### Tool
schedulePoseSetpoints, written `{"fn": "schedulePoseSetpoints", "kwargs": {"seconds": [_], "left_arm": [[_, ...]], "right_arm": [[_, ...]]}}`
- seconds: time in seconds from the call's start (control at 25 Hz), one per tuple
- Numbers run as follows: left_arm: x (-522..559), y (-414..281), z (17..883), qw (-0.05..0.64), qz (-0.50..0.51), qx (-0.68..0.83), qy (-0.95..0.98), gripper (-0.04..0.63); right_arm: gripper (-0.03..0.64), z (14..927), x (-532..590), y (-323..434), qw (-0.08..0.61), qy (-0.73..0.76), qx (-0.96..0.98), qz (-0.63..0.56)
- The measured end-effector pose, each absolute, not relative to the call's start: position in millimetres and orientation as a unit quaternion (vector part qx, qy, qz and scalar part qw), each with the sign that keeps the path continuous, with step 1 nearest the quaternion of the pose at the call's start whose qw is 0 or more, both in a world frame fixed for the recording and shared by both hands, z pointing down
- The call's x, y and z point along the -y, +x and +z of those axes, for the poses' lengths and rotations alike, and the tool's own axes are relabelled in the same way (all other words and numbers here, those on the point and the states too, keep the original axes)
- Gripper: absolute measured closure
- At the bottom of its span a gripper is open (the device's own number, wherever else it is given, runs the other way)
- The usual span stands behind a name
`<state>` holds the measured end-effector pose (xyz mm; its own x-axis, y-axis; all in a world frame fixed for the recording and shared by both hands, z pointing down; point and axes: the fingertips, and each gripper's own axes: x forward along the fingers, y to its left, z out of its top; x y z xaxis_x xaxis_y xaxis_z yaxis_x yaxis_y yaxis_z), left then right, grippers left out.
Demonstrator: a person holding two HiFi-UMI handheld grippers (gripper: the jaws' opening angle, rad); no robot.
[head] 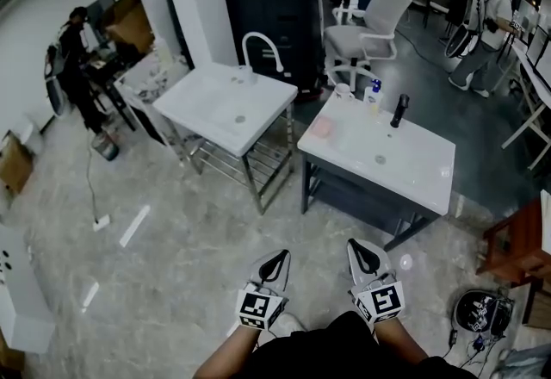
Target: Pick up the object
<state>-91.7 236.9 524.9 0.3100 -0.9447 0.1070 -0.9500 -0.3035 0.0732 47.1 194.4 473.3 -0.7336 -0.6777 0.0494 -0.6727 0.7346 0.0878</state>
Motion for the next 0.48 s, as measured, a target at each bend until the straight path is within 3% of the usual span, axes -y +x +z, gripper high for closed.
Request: {"fn": "schedulePoseSetpoints", "kwargs": {"seconds": [0.48], "left_arm": [[-192,-107,536,0.075,0.036,0.592,0.802,0.577]], "right_arm": [[0.614,486,-151,33,0.042,0.356,0.933,-0.017]]}}
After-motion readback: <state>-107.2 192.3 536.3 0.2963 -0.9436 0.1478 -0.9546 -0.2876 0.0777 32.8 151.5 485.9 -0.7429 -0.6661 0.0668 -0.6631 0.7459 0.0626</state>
